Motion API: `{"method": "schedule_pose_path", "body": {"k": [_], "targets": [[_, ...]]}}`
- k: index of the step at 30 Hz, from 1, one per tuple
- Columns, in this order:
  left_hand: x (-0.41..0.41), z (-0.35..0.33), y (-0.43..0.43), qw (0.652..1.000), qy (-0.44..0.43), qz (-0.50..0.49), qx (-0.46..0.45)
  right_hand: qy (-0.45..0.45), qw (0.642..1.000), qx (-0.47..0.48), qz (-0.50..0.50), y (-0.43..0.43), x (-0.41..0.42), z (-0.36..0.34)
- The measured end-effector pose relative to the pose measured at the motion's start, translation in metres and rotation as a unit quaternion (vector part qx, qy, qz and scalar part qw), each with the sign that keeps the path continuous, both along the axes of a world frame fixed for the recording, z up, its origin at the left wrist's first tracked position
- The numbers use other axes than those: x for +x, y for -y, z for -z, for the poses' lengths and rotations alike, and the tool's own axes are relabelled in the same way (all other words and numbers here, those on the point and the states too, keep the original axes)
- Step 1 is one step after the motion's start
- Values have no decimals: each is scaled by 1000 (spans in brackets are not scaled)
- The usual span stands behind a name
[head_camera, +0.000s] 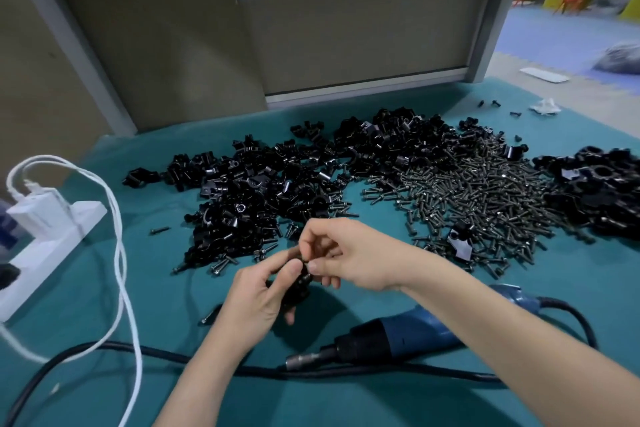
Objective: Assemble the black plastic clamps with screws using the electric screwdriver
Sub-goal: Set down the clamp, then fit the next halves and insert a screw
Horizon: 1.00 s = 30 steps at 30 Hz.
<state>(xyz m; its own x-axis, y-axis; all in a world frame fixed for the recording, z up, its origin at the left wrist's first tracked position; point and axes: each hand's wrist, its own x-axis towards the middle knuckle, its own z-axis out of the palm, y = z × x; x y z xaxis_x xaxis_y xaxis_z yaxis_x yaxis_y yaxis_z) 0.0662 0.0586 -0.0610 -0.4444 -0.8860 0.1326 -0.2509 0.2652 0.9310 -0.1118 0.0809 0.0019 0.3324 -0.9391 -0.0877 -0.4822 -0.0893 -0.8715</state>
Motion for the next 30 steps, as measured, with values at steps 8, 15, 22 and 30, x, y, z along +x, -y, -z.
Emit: {"method": "schedule_pose_path", "body": {"k": [8, 15, 22, 30], "targets": [[-6, -8, -5, 989, -11, 17, 144, 55, 998, -10, 14, -2, -4, 9], [-3, -12, -5, 954, -86, 40, 284, 82, 994, -71, 10, -4, 3, 7], [3, -14, -3, 950, -94, 43, 295, 93, 992, -79, -18, -5, 9, 1], [5, -11, 0, 967, -57, 19, 248, -74, 997, -29, 2, 8, 6, -8]]}}
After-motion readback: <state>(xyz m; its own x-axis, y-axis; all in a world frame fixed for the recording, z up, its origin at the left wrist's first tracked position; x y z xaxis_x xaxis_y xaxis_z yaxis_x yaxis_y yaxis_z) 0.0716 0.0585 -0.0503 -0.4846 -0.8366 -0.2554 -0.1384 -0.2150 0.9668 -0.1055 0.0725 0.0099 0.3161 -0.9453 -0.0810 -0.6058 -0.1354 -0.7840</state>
